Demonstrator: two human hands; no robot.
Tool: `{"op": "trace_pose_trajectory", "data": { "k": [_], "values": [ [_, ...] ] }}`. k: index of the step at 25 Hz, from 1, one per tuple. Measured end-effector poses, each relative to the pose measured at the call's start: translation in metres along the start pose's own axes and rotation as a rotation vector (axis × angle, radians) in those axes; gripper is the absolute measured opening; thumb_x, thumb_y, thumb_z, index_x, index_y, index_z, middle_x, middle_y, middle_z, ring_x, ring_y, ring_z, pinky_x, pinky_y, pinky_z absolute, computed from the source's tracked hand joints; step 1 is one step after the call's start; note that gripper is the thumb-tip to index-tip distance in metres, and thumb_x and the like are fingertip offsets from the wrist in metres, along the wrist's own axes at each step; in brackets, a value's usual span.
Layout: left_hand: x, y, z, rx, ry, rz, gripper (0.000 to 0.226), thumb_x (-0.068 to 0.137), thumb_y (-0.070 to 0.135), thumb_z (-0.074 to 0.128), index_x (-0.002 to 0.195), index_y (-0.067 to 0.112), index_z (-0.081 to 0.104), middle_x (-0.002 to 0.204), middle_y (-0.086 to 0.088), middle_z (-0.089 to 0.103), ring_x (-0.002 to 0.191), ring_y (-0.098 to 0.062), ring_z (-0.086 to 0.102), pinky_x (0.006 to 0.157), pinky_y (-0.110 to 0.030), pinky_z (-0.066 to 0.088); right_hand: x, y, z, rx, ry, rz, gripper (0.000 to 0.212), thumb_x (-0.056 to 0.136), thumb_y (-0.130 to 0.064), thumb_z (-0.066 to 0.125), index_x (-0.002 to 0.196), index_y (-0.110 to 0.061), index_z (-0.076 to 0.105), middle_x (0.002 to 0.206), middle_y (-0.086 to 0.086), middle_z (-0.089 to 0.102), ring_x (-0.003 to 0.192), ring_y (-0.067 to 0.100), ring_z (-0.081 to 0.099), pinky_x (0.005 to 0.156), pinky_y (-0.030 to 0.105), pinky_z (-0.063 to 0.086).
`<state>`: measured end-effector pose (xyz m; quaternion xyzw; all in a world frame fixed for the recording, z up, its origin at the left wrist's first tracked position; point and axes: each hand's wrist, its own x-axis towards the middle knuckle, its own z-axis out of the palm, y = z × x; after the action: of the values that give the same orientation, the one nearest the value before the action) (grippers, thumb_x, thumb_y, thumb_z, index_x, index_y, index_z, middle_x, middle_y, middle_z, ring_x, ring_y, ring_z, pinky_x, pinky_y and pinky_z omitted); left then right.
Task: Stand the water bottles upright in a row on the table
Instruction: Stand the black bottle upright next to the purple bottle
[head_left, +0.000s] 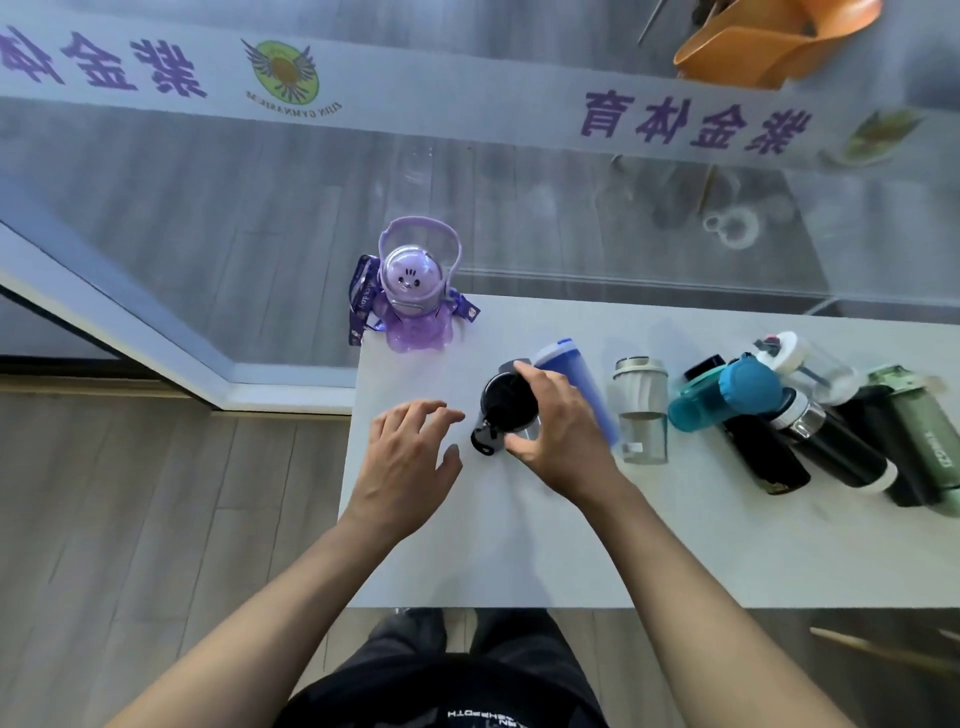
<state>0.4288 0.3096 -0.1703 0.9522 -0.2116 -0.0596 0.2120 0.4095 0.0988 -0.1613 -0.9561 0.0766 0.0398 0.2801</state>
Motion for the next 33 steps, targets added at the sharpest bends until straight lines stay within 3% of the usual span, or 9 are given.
{"op": "trace_pose_trajectory", "data": {
  "k": [6,11,15,20,25,33],
  "values": [
    [0.006,0.007,0.006,0.016,0.008,-0.121,0.034,0.087,0.029,0.058,0.121,0.028,0.059,0.126,0.003,0.059,0.118,-0.026,0.054,0.099,-0.041,0.039,0.040,-0.005,-0.010,0.200,-0.091,-0.009,0.069,0.069,-0.033,0.081,0.128,-0.025,0.046,0.119,-0.003,0.054,0.106,0.012,0.052,0.092,0.032,0.049],
    [0.016,0.015,0.013,0.046,0.032,-0.187,0.034,0.086,0.029,0.057,0.120,0.027,0.061,0.124,0.004,0.060,0.116,-0.023,0.055,0.097,-0.038,0.038,0.096,0.000,-0.034,0.292,-0.016,-0.012,0.068,0.070,-0.023,0.083,0.128,-0.022,0.049,0.115,0.000,0.053,0.101,0.012,0.052,0.076,0.005,0.036],
    [0.021,0.023,0.022,0.051,0.011,-0.222,0.034,0.087,0.030,0.056,0.120,0.027,0.061,0.125,0.004,0.060,0.117,-0.022,0.054,0.096,-0.037,0.036,0.143,0.015,-0.042,0.258,0.033,0.000,0.072,0.068,-0.027,0.086,0.130,-0.017,0.050,0.119,0.006,0.056,0.102,0.018,0.055,0.082,0.015,0.035],
    [0.030,0.027,0.032,0.043,-0.003,-0.242,0.035,0.087,0.028,0.058,0.121,0.027,0.060,0.125,0.004,0.059,0.120,-0.022,0.052,0.098,-0.039,0.037,0.174,0.028,-0.049,0.216,0.022,0.026,0.071,0.070,-0.027,0.084,0.130,-0.016,0.049,0.122,0.008,0.053,0.101,0.017,0.051,0.079,0.012,0.031],
    [0.043,0.033,0.040,0.043,-0.029,-0.231,0.035,0.087,0.029,0.056,0.122,0.027,0.060,0.125,0.004,0.059,0.121,-0.023,0.051,0.099,-0.037,0.035,0.182,0.037,-0.051,0.167,0.017,0.074,0.070,0.072,-0.030,0.083,0.131,-0.021,0.046,0.126,0.005,0.050,0.101,0.018,0.054,0.083,0.024,0.040],
    [0.060,0.046,0.061,0.040,-0.125,-0.186,0.037,0.087,0.034,0.057,0.123,0.026,0.059,0.124,0.004,0.060,0.122,-0.025,0.050,0.103,-0.038,0.033,0.183,0.036,-0.051,0.149,0.027,0.053,0.069,0.074,-0.033,0.082,0.130,-0.020,0.045,0.126,0.006,0.050,0.100,0.021,0.055,0.082,0.027,0.042]
  ]
}}
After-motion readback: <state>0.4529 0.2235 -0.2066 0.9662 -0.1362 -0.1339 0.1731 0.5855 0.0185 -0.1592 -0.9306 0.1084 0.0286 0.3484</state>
